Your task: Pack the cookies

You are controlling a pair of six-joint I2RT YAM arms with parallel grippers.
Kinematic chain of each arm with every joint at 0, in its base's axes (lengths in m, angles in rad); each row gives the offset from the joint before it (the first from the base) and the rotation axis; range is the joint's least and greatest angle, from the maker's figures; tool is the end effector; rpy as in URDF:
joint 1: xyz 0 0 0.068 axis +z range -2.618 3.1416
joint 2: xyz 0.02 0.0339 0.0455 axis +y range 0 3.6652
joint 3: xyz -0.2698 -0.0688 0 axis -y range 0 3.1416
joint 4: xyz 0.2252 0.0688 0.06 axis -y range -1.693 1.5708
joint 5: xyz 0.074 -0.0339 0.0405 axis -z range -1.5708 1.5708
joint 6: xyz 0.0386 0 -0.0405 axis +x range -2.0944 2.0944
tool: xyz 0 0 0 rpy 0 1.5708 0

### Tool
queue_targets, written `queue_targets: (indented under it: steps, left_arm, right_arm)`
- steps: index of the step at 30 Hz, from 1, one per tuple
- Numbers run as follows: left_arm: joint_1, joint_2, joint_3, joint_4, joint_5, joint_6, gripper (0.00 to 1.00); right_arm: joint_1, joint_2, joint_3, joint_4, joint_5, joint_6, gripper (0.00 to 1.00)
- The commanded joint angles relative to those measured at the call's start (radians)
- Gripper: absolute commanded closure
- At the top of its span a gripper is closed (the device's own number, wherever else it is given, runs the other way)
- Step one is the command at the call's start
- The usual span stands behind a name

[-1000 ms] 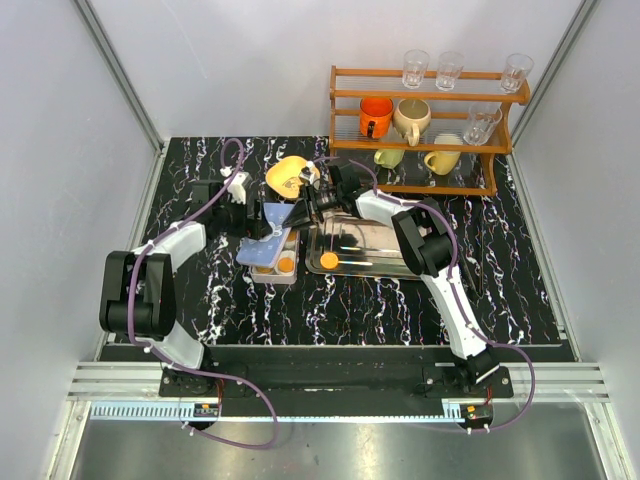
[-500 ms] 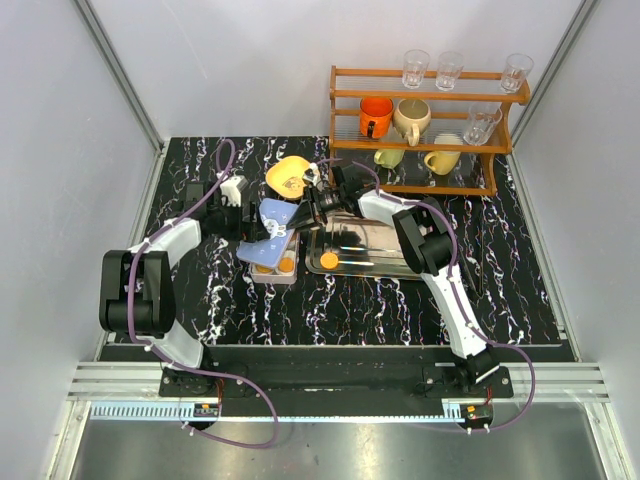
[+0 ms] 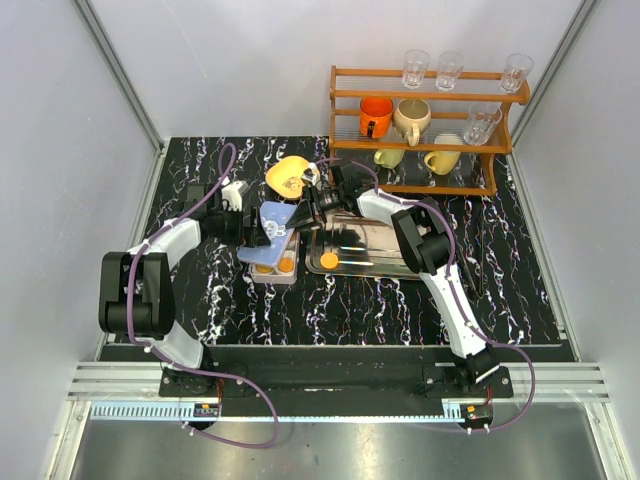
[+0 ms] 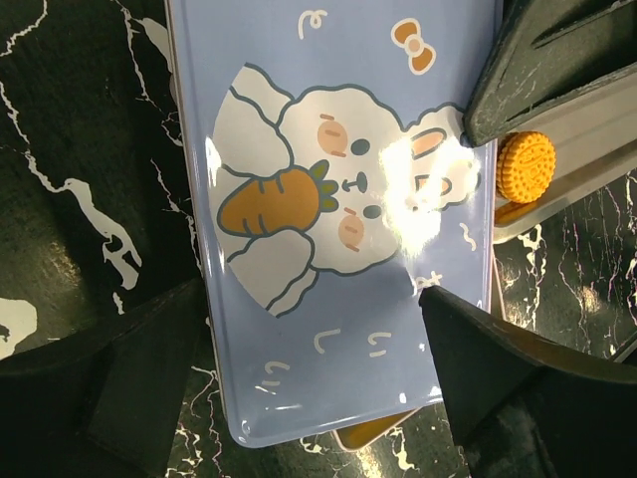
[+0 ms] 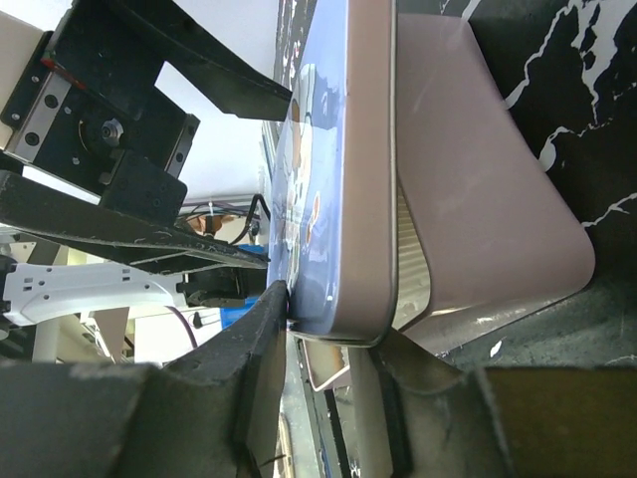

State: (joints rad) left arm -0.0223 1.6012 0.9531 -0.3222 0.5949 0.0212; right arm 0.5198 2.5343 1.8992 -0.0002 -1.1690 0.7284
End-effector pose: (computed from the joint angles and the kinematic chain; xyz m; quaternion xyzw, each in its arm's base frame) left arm 0.3033 -0.0284 0.2076 0.1065 0.9112 -0.2801 0.2826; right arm 0.4425 0.2942 0.1293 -0.1699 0.7663 0.6194 0.0173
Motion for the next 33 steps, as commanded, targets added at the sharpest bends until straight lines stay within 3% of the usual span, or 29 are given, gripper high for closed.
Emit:
queue_targets:
  steps: [1, 21, 33]
  left_arm:
    - [0.005, -0.060, 0.003, -0.008, 0.020, 0.023, 0.07]
    - [0.004, -0.073, -0.017, -0.044, 0.049, 0.051, 0.05]
    - [-0.001, -0.107, -0.030, -0.074, 0.063, 0.074, 0.04]
  right_arm:
    - [-0.004, 0.004, 0.049, -0.037, -0.012, -0.032, 0.63]
    - [-0.004, -0.032, 0.066, -0.161, 0.046, -0.115, 0.53]
    - [-0.004, -0.065, 0.058, -0.215, 0.078, -0.167, 0.53]
